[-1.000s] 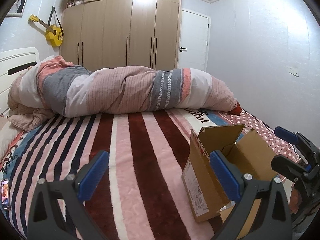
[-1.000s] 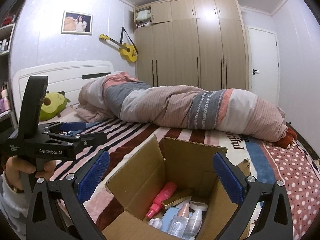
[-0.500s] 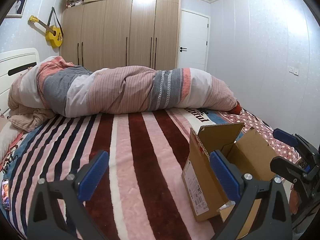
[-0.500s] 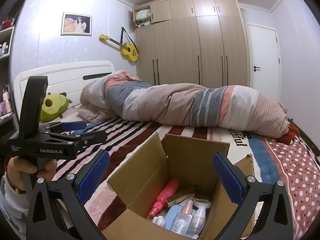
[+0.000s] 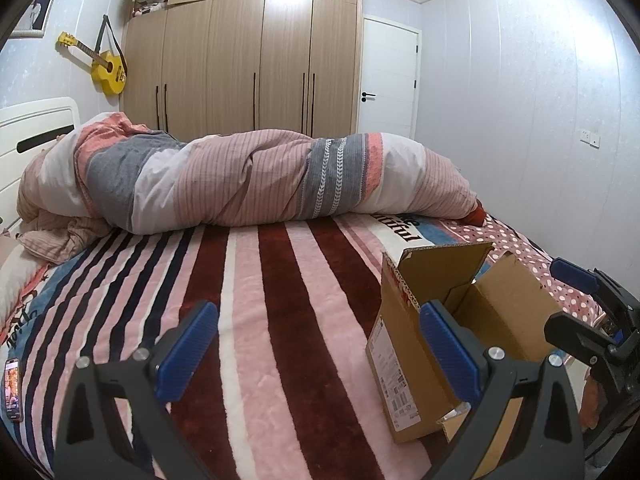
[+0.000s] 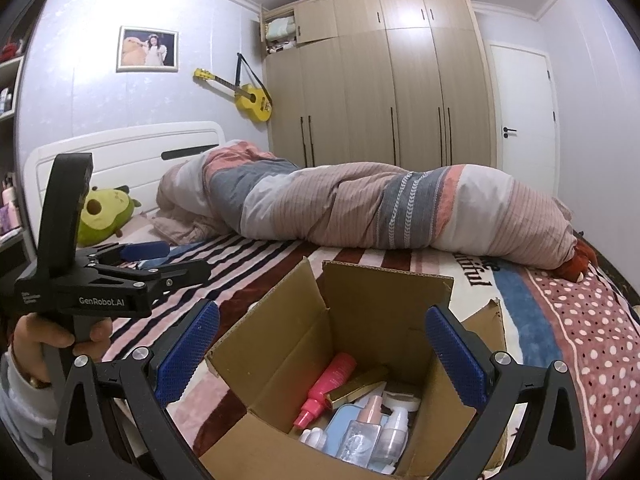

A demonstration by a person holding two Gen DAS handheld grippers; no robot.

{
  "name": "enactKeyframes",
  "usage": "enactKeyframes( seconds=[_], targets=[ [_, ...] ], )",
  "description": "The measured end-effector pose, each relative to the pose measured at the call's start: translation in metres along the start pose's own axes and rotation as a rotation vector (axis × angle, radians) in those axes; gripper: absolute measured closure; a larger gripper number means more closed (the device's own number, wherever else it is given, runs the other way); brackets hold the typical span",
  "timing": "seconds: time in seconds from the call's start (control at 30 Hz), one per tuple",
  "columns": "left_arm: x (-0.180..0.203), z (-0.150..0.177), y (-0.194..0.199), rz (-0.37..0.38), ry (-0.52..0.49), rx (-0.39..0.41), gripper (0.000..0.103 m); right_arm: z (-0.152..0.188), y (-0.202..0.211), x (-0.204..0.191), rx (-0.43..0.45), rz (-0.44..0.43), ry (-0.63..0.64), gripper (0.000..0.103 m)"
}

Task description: Organize rigid objects

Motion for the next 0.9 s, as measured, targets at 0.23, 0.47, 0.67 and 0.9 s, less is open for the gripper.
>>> enactKeyframes(
  seconds=[0.23,0.47,0.67,0.9],
  targets=[
    [0.0008,-0.0001,-0.0013,0.004,0.005,-0.003,0.002,-0.0001,-0.0001,0.0008,0.001,0.001,0.001,0.000],
    [0.0009,0.0001,-0.0016,-0.001,0.007,-0.001,0.002,0.0000,0.0003,0.0017,0.001,0.001,-0.001,0.000],
    [0.0004,0.0000,-0.0016,-0.002,0.004,-0.003,0.002,-0.0001,0.0004,0.0018,-0.001,-0.002,-0.004,0.000],
    [0.0012,0.0012,-0.0011,0.001,0.010,-0.004,0.001,0.0002,0.0005,0.0022,-0.001,-0.003,-0.006,0.000]
  ],
)
Point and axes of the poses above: each gripper's, at about its wrist camera, not at the fingertips, and y roughly against the way its jaws point, x to its right, z to its underside, the point moved 2 cm from there along -y, roughly the way its jaws point, and after that the axes turned 6 degrees about -x, right-handed, at the moved point
